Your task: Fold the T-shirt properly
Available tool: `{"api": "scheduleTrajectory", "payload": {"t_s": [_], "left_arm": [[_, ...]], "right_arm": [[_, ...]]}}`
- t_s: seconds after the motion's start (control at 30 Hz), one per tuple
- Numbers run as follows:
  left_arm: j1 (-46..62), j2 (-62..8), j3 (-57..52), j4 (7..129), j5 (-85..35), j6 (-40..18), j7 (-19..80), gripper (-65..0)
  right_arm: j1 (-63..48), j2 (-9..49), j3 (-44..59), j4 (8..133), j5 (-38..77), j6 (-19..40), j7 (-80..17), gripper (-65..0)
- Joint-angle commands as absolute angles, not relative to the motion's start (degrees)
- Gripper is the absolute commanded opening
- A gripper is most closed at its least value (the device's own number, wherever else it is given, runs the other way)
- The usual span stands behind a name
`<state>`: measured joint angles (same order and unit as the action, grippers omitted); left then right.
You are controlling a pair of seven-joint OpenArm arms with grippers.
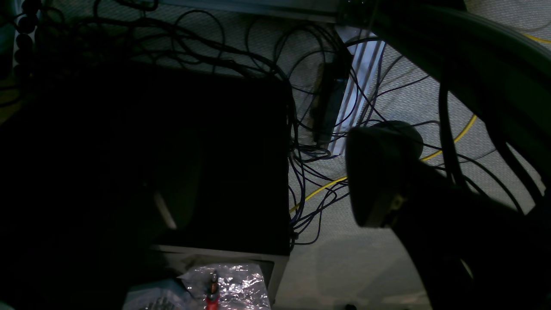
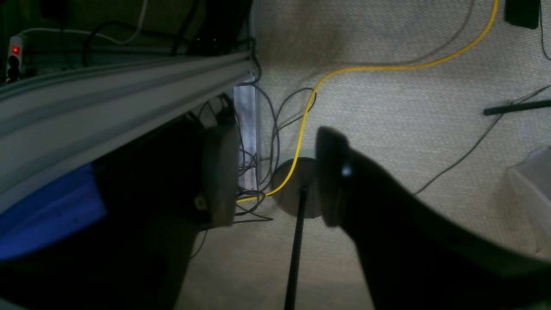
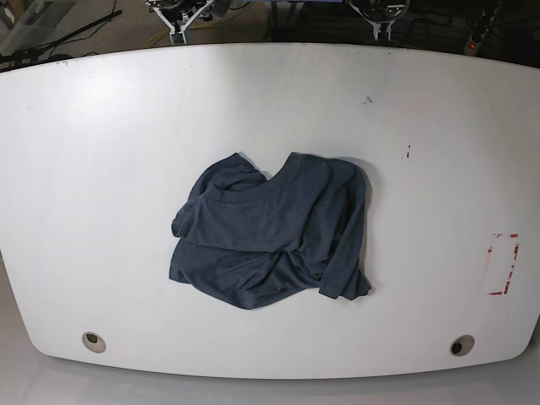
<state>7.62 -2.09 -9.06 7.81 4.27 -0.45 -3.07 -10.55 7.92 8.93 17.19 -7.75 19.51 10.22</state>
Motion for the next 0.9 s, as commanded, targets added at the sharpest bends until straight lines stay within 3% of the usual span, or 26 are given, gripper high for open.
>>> {"api": "scheduleTrajectory", "payload": {"t_s": [0.0,0.4,0.87], "left_arm": [[8.04,-2.15,-9.10,7.78,4.26,-0.40,-3.30,-16.8],[12.79,-2.15,-9.10,9.63,4.18,-0.48,-11.38,-17.1],[36.53,-2.15,-9.19,53.14,4.00,-0.48,-3.91,-17.1]], "right_arm": [[-11.03,8.40,9.01,17.54,-7.87,20.00,10.68,-36.8],[-18.15,8.40,9.10,24.04,-7.34,20.09,14.37,-36.9],[-34.95,6.90,9.27,47.78,-7.25,20.35,14.29,-36.9]]}}
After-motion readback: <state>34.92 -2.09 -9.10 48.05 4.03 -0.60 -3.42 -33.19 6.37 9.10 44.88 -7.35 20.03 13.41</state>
